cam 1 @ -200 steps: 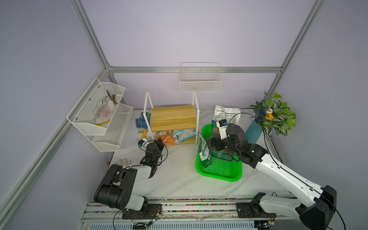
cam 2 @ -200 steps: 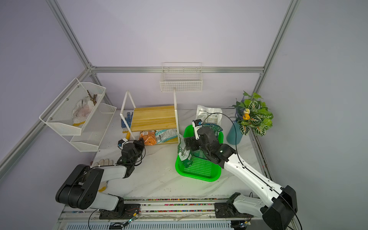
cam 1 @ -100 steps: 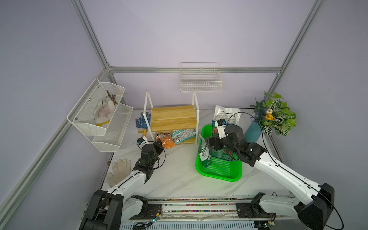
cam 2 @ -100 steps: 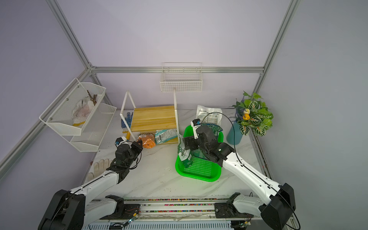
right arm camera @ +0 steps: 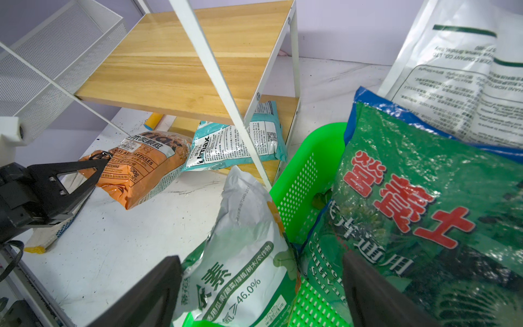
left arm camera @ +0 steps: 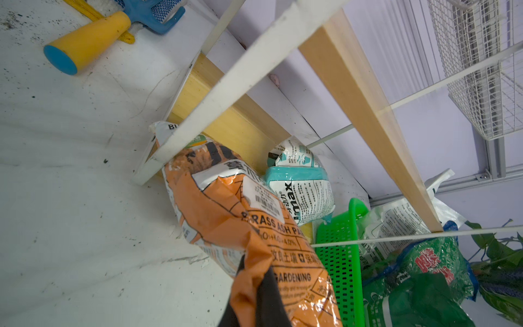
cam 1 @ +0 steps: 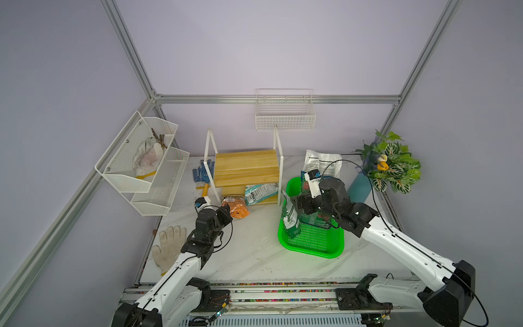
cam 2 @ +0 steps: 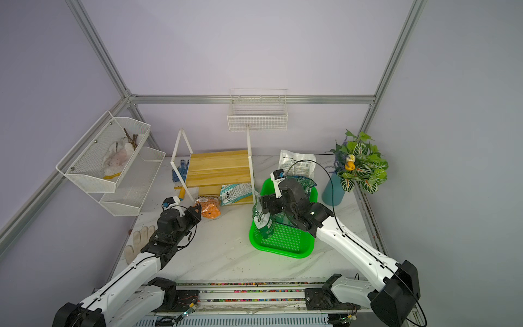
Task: Take down the fertilizer bag from the shelf
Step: Pick up the fertilizer bag from the shelf, then place the fertilizer bag in the storage box.
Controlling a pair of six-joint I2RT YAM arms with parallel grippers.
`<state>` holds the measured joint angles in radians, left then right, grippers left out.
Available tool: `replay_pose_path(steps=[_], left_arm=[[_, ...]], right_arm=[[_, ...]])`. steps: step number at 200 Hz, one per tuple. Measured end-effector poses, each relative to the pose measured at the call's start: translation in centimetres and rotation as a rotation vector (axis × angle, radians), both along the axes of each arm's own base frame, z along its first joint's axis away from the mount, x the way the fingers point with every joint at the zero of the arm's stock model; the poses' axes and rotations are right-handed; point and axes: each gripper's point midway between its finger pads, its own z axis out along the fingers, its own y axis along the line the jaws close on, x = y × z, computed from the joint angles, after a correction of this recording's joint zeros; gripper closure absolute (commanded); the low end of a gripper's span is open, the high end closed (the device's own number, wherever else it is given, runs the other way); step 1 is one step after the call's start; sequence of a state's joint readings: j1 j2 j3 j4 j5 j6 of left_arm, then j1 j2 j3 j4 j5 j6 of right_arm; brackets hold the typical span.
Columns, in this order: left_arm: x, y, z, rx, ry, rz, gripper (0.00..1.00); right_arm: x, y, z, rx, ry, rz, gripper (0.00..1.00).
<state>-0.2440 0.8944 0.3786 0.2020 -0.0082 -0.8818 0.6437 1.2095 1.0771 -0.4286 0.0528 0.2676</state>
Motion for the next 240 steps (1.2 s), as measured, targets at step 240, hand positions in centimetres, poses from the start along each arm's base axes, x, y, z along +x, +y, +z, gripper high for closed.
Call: replay_pose_path(steps=[240], left_arm=[[-2.9,-8.8,11.0,0.049,-0.109,-0.361,1.00]], right_arm=[[-0.7,0.9,0.4,0.031,0.018,0.057,0.10]])
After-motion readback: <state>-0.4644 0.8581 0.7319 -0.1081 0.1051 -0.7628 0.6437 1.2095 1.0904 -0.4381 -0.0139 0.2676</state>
